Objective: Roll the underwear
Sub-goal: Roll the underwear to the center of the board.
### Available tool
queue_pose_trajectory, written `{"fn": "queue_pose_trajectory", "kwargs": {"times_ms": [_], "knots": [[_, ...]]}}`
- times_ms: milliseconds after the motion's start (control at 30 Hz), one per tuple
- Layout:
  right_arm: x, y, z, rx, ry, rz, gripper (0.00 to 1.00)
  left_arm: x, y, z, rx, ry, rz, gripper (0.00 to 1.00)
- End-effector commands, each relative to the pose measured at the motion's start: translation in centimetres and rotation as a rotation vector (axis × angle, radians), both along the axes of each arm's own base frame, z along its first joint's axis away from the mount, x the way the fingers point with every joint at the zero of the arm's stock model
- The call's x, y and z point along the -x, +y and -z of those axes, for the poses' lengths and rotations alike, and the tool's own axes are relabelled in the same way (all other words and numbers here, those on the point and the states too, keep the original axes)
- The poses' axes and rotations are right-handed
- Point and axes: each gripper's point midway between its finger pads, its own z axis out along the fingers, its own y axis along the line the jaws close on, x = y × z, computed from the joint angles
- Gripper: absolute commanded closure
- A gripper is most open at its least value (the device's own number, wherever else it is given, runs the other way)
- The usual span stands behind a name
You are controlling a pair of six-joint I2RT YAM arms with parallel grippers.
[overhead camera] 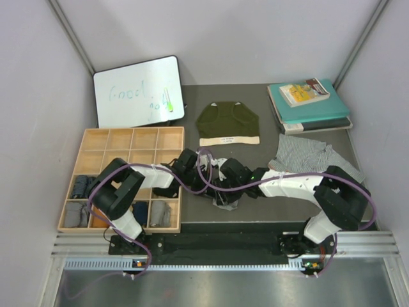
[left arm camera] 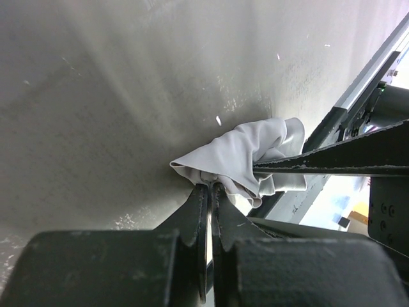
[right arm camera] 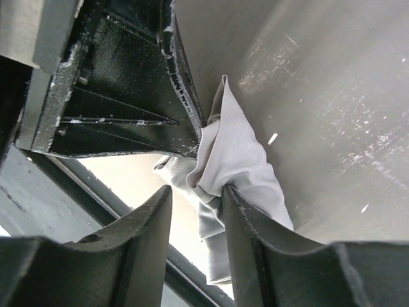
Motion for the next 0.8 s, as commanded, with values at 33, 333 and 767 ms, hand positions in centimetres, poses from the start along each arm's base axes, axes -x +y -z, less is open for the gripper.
{"fn": "queue_pose_trajectory", "kwargs": {"times_ms": [33,333,767], "knots": [[1.8,-4.2,3.0,0.231,0.033,0.016,0.49,-0.5,1.4,1.0,-0.063,-0.030,-0.023,1.00],[-1.3,-4.5,-4.8,0.155,-0.180,0.071,0.24,-0.5,1.9,1.7,-0.110,0.034,-0.047,1.00],[2.9,0.5,-5.5,-0.130,-0.365,-0.283,0.45,-0.1,2.3,1.7,-0.143,0.099,-0.024,1.00]]}}
